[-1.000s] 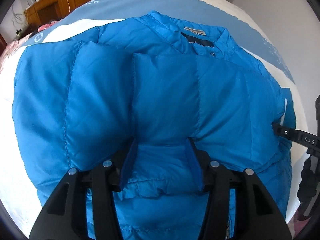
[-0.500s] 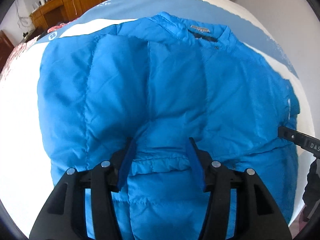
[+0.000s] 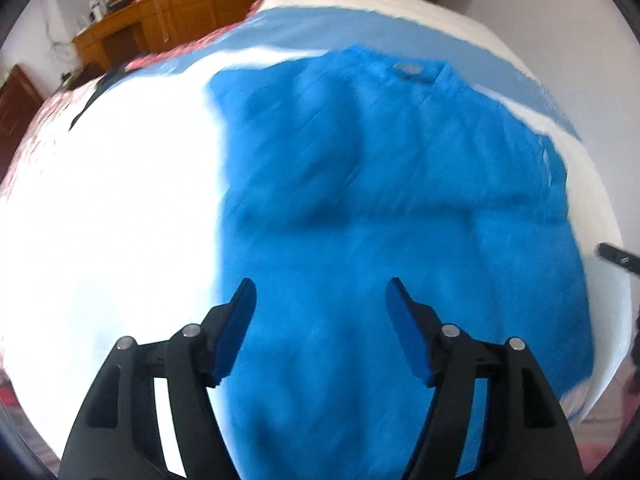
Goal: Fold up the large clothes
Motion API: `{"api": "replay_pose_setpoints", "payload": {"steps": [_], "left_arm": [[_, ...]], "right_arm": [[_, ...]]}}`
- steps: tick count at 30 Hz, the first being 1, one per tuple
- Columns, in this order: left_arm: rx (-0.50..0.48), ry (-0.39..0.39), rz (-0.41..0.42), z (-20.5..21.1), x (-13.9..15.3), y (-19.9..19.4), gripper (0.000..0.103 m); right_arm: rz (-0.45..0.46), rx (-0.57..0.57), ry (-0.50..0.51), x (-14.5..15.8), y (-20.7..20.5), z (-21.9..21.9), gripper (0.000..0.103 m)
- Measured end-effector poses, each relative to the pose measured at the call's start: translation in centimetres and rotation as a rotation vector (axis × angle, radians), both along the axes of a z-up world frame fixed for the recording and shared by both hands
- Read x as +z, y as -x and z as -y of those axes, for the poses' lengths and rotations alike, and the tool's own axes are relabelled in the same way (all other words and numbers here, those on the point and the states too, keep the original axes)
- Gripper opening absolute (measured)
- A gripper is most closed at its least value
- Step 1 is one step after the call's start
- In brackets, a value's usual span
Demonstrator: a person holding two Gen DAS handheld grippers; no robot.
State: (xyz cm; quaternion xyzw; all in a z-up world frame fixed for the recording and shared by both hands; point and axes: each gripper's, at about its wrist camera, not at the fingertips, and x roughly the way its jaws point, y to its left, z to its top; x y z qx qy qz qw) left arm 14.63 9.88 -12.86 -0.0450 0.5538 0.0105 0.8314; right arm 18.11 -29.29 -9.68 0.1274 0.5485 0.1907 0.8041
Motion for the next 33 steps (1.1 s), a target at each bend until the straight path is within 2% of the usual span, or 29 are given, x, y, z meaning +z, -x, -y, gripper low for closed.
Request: {"api": "replay_pose_setpoints", "payload": {"steps": [3, 7, 9, 11, 16, 18, 20, 24, 25, 27, 28, 32, 33], "left_arm": [[0.071, 0.024, -0.084, -3.2, -1.1, 4.9, 0.068], [0.147, 0.136, -0.172, -5.3, -2.9, 11.1, 0.069], [0.165, 0.187, -0.198, -5.4, -3.6, 12.9, 0.069], [0.167, 0.27, -0.211, -5.2, -4.3, 14.8, 0.069], [0.187, 0.342, -0.215, -4.7, -5.4, 16.0, 0.069], [0.173, 0.342, -0.214, -4.1, -5.6, 16.1, 0.069], [0.161, 0.324, -0.219, -3.8, -5.8, 16.3, 0.069], [0.171, 0.347, -0.218, -4.0, -6.2, 15.9, 0.07], [0.169, 0.361, -0.216, -3.9, -6.2, 15.7, 0.07], [0.147, 0.419, -0.214, -3.5, -6.2, 15.6, 0.067], [0.135, 0.453, -0.214, -3.2, -6.2, 15.5, 0.064], [0.135, 0.407, -0.217, -2.7, -6.6, 15.4, 0.038], [0.145, 0.418, -0.212, -3.1, -6.6, 15.5, 0.027]], "right_arm": [[-0.032, -0.033, 0.011, -0.3, 5.1, 2.4, 0.064], [-0.11, -0.045, -0.01, -1.7, 9.9, 3.6, 0.064], [-0.153, -0.043, -0.014, -2.6, 11.8, 3.7, 0.067], [-0.187, -0.036, -0.034, -3.6, 13.4, 3.6, 0.068], [-0.252, -0.015, -0.035, -5.6, 15.6, 3.0, 0.068], [-0.257, -0.008, -0.019, -6.0, 16.0, 2.7, 0.068], [-0.278, -0.005, -0.037, -6.9, 16.0, 2.4, 0.068], [-0.281, -0.019, -0.084, -7.9, 15.7, 2.4, 0.068], [-0.278, -0.02, -0.095, -7.9, 15.7, 2.4, 0.066], [-0.278, -0.002, -0.121, -8.0, 15.4, 2.0, 0.051], [-0.278, 0.001, -0.12, -7.9, 15.2, 1.9, 0.049], [-0.264, 0.012, -0.13, -8.1, 15.0, 1.5, 0.023], [-0.262, 0.013, -0.141, -8.0, 15.0, 1.6, 0.018]]}}
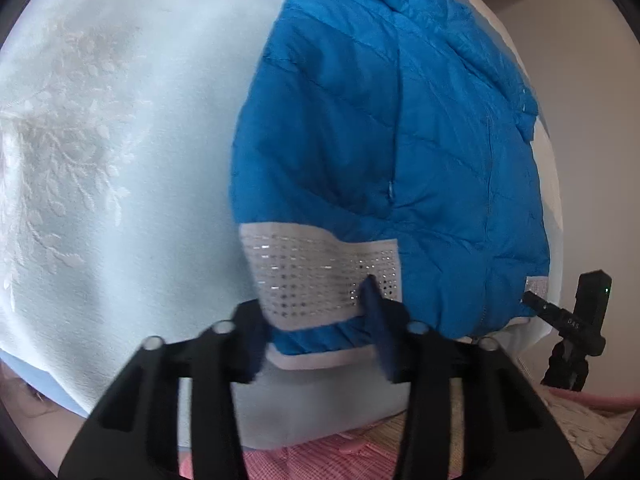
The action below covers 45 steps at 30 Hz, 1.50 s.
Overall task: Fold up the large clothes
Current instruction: 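Grasp the studded hem band with the left gripper while the right gripper grasps the hem, then lift the hem with both grippers and fold it toward the collar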
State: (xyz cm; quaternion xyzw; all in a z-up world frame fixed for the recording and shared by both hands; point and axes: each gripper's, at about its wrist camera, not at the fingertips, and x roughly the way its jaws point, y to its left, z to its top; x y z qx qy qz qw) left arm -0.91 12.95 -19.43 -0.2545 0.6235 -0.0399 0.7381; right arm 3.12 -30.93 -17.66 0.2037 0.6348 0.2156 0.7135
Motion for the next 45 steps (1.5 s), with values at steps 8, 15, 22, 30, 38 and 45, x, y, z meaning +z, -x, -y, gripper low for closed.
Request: {"api": "replay_pose_setpoints", "payload": {"steps": [8, 15, 22, 30, 38, 45], "left_arm": [[-0.01, -0.007, 0.068, -0.3, 2.8, 1.7, 0.012], [-0.014, -0.023, -0.036, -0.7, -0.7, 1.9, 0.015], [-0.007, 0.046, -0.004, -1.5, 1.4, 1.5, 0.012], [-0.019, 0.12, 0.204, -2.4, 9.4, -1.0, 0.011], [-0.051, 0.15, 0.404, -2.3, 15.0, -10.1, 0.011], [-0.033, 0.161, 0.493, -2.5, 16.7, -18.6, 0.011]], "right_arm": [[0.051, 0.095, -0.017, 2.6, 1.5, -0.3, 0.012], [-0.069, 0.072, -0.007, -0.8, 1.2, 0.3, 0.013], [-0.039, 0.078, -0.006, 1.1, 0.7, 0.4, 0.012], [0.138, 0.064, -0.061, 8.7, -1.5, 1.5, 0.011], [0.227, 0.011, -0.156, 14.3, -9.5, 2.5, 0.011], [0.25, -0.013, -0.18, 16.3, -18.1, 2.5, 0.011]]}}
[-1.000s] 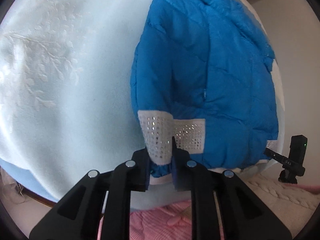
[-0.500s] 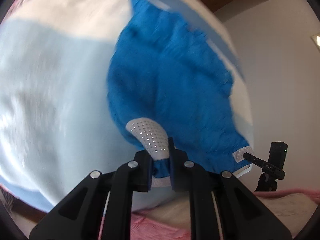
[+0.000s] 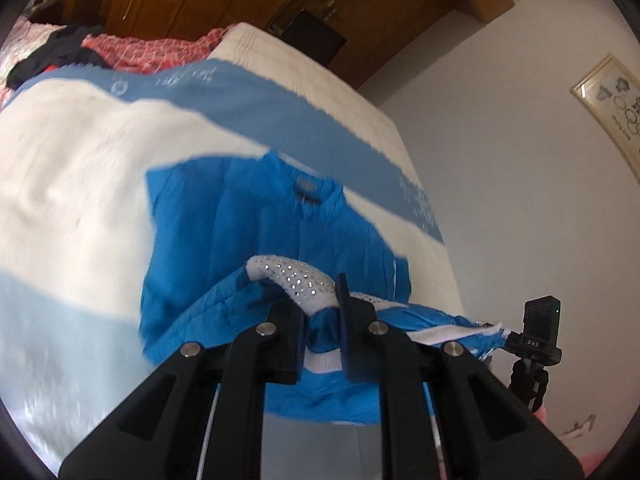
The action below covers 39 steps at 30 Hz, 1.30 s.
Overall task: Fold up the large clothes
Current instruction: 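Lift the hem with both grippers and fold it toward the collar, then lay the folded hem onto the jacket back with both grippers and press down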
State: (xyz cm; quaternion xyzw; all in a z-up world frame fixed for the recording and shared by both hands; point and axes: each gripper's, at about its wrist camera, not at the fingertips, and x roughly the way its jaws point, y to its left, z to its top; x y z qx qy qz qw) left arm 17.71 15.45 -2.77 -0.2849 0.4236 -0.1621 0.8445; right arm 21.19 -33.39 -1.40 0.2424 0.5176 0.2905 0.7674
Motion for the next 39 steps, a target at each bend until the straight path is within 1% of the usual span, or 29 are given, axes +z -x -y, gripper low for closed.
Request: {"api": "replay_pose_setpoints", "payload": {"steps": [2, 3, 6, 8, 9, 13, 18, 19, 23, 25, 29, 32, 34, 35, 36, 37, 38, 39], "left_arm": [[0.008, -0.021, 0.01, 0.5, 0.1, -2.4, 0.011], [0.01, -0.025, 0.01, 0.7, 0.0, -3.6, 0.011], [0.029, -0.016, 0.0, 0.9, -0.3, -6.9, 0.011], [0.052, -0.01, -0.019, 0.4, -1.0, -9.7, 0.011], [0.059, -0.009, -0.028, 0.3, -1.3, -10.4, 0.011], [0.101, -0.03, -0.082, -0.4, -3.6, -14.3, 0.011], [0.138, -0.042, -0.17, -1.3, -7.5, -18.4, 0.012], [0.141, -0.053, -0.196, -1.3, -8.7, -19.3, 0.012], [0.144, -0.079, -0.25, -1.2, -11.2, -21.3, 0.012], [0.147, -0.075, -0.275, -1.4, -12.3, -22.1, 0.013], [0.145, -0.066, -0.302, -1.6, -13.3, -22.9, 0.015], [0.14, -0.036, -0.317, -1.9, -13.1, -22.7, 0.016], [0.128, -0.005, -0.311, -2.3, -12.2, -22.1, 0.02], [0.118, 0.004, -0.306, -2.4, -11.8, -21.7, 0.026], [0.108, 0.012, -0.297, -2.5, -11.2, -21.2, 0.038], [0.104, 0.009, -0.277, -2.8, -10.2, -20.4, 0.048], [0.104, -0.001, -0.258, -2.9, -9.4, -19.8, 0.061], [0.099, -0.016, -0.238, -3.0, -8.7, -19.1, 0.062]], "right_arm": [[0.001, -0.011, -0.009, 0.0, -2.8, -0.3, 0.011], [0.001, -0.014, -0.013, 0.0, -3.5, -0.4, 0.011], [-0.003, -0.022, -0.018, -0.3, -7.4, -0.8, 0.011], [-0.009, -0.024, -0.017, -0.5, -9.4, -0.9, 0.011], [-0.012, -0.025, -0.015, -0.7, -10.3, -1.0, 0.011], [-0.04, -0.034, 0.007, -2.3, -14.6, -1.5, 0.011], [-0.126, -0.048, 0.026, -6.3, -19.0, -1.9, 0.011], [-0.141, -0.05, 0.03, -7.0, -19.6, -2.0, 0.011], [-0.179, -0.065, 0.03, -9.3, -21.5, -2.3, 0.012], [-0.198, -0.073, 0.027, -10.1, -22.0, -2.1, 0.012], [-0.228, -0.079, 0.024, -11.3, -22.4, -1.7, 0.013], [-0.226, -0.064, 0.006, -10.9, -22.1, -1.4, 0.019], [-0.213, -0.052, -0.007, -10.2, -21.7, -1.1, 0.026], [-0.205, -0.049, -0.011, -9.7, -21.2, -0.9, 0.034], [-0.194, -0.05, -0.012, -9.3, -20.9, -0.7, 0.054], [-0.166, -0.058, 0.001, -8.6, -20.3, -0.4, 0.065], [-0.121, -0.065, 0.026, -7.7, -19.6, -0.1, 0.073], [-0.094, -0.062, 0.038, -7.1, -19.2, 0.0, 0.073]]}}
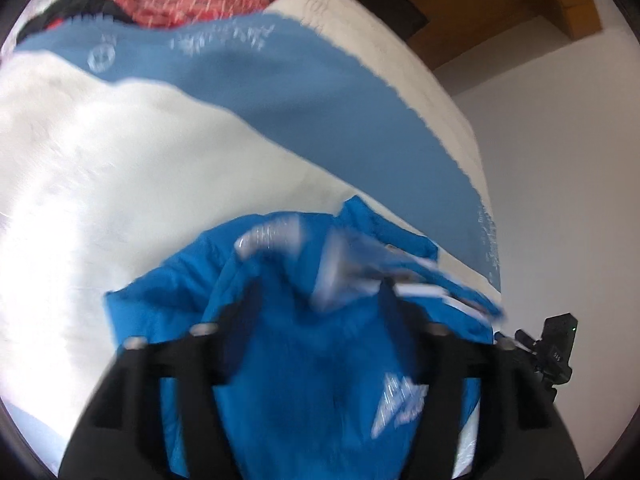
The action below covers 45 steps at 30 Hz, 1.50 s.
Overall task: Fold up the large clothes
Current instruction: 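Lay the folded hem onto the jacket back with both grippers and press down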
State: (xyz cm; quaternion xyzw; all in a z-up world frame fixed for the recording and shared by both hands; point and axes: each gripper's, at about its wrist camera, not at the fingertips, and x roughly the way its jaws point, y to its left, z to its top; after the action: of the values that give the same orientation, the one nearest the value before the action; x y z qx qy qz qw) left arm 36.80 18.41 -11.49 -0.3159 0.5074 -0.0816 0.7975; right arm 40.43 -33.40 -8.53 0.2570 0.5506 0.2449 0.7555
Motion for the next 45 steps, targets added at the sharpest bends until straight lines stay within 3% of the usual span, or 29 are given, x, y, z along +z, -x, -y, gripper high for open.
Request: {"api": "replay_pose_setpoints", "payload": {"steps": [3, 7, 11, 13, 14, 15, 18, 22, 25, 28, 32, 36, 39, 43, 45], "left_arm": [[-0.01, -0.092, 0.036, -0.3, 1.5, 2.4, 0.065], [-0.056, -0.278, 0.02, 1.0, 0.6, 5.2, 0.065], [-0.103, -0.347, 0.009, 3.4, -0.9, 6.5, 0.063], [-0.106, -0.404, 0.009, 4.5, -1.4, 6.6, 0.044], [-0.105, -0.405, 0.009, 4.7, -1.5, 6.5, 0.027], [-0.099, -0.402, 0.016, 4.9, -1.4, 6.5, 0.016], [-0.062, -0.397, 0.077, 5.0, 0.1, 6.4, 0.007], [0.009, -0.376, 0.159, 4.7, 2.3, 5.8, 0.007], [0.024, -0.4, 0.118, 4.6, 1.3, 4.1, 0.007], [0.015, -0.389, -0.006, 4.0, -2.5, 2.2, 0.009], [-0.005, -0.382, -0.04, 3.7, -5.2, 1.8, 0.018], [-0.024, -0.416, -0.07, 4.1, -5.5, 1.1, 0.02], [0.028, -0.377, -0.092, 3.2, -4.1, 1.3, 0.022], [0.15, -0.427, 0.026, 2.5, 0.1, 4.4, 0.029], [0.164, -0.428, 0.08, 3.2, 1.5, 5.9, 0.029]], "right_arm": [[0.037, 0.017, 0.032, 0.9, 2.2, 0.1, 0.072], [0.034, 0.047, 0.125, -0.5, 4.0, -0.9, 0.071], [0.017, 0.066, 0.193, -2.4, 4.7, -2.4, 0.051], [0.038, 0.076, 0.27, -2.8, 4.8, -3.3, 0.039], [0.048, 0.075, 0.302, -2.8, 4.9, -3.6, 0.031], [0.058, 0.069, 0.32, -2.6, 5.0, -3.8, 0.021], [0.088, 0.043, 0.284, -1.1, 4.9, -3.2, 0.006], [0.137, -0.019, 0.26, 1.1, 3.9, -2.0, 0.005], [0.11, -0.054, 0.298, 0.0, 2.8, -1.8, 0.005], [0.025, -0.075, 0.327, -3.4, 2.0, -1.7, 0.004], [-0.028, -0.088, 0.281, -7.1, 2.1, -1.6, 0.005], [-0.022, -0.086, 0.341, -7.5, 2.3, -2.4, 0.005], [0.019, -0.124, 0.356, -6.0, 3.4, -2.1, 0.009], [0.154, -0.168, 0.348, -2.3, 7.2, -2.1, 0.012], [0.193, -0.158, 0.316, -1.2, 8.7, -2.7, 0.012]]}}
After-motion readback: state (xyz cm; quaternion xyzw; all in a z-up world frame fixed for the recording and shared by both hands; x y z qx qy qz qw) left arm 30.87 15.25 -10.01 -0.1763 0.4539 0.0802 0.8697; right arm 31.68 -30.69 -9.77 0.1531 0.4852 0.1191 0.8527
